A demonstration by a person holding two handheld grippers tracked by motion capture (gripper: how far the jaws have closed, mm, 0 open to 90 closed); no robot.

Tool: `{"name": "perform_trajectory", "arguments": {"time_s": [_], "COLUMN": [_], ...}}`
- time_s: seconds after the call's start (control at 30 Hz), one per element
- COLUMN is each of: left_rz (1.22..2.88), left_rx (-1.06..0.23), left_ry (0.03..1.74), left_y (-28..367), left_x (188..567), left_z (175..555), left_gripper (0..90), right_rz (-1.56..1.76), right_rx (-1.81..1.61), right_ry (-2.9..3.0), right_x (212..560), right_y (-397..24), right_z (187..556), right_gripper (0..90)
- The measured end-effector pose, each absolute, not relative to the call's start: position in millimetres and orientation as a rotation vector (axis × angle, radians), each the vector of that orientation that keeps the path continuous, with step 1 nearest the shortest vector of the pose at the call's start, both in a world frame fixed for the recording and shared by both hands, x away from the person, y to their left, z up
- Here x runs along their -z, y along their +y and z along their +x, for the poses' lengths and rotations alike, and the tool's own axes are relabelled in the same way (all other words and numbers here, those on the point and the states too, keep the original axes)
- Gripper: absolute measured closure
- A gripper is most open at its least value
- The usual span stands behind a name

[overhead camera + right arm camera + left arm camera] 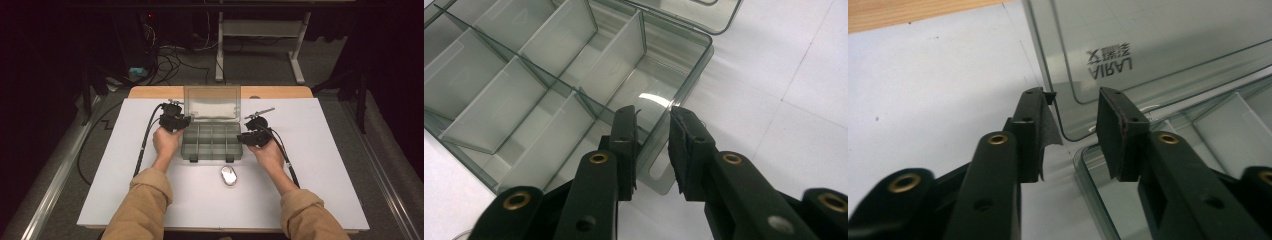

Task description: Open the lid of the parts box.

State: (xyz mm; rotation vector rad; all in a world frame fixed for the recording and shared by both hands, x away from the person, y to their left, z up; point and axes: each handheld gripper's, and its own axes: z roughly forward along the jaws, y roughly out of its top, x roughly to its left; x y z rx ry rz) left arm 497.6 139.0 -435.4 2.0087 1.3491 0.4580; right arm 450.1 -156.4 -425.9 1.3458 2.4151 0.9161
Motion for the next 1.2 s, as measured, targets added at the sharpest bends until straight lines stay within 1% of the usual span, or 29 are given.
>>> {"name": "perform_trajectory", "arguments": {"time_s": [0.23,0.33,0.5,0.6,0.97,1.2], "left_rz": [2.012,2.005,1.997,2.009,2.052,2.064], "left_rx": [-0.48,-0.465,-0.453,-0.442,-0.38,-0.385], "left_ry": [1.348,1.352,1.328,1.295,1.261,1.222], "left_y": [138.6,140.3,140.4,140.0,145.9,150.7], "left_x": [435.3,434.3,429.1,423.3,417.5,410.6], "left_z": [497.2,497.1,493.8,488.8,480.0,468.7], "left_gripper": [57.6,54.1,51.5,50.9,46.6,45.5], "right_rz": [1.348,1.347,1.347,1.347,1.351,1.366], "right_rx": [-0.913,-0.913,-0.913,-0.912,-0.908,-0.914], "right_ry": [2.415,2.413,2.412,2.41,2.407,2.4], "right_x": [425.9,426.0,426.1,426.1,426.1,425.9], "right_y": [-156.1,-156.1,-156.0,-155.8,-155.2,-155.2], "right_z": [449.9,449.7,449.5,449.3,448.8,448.6], "right_gripper": [73.8,73.9,73.8,73.8,73.8,73.5]}}
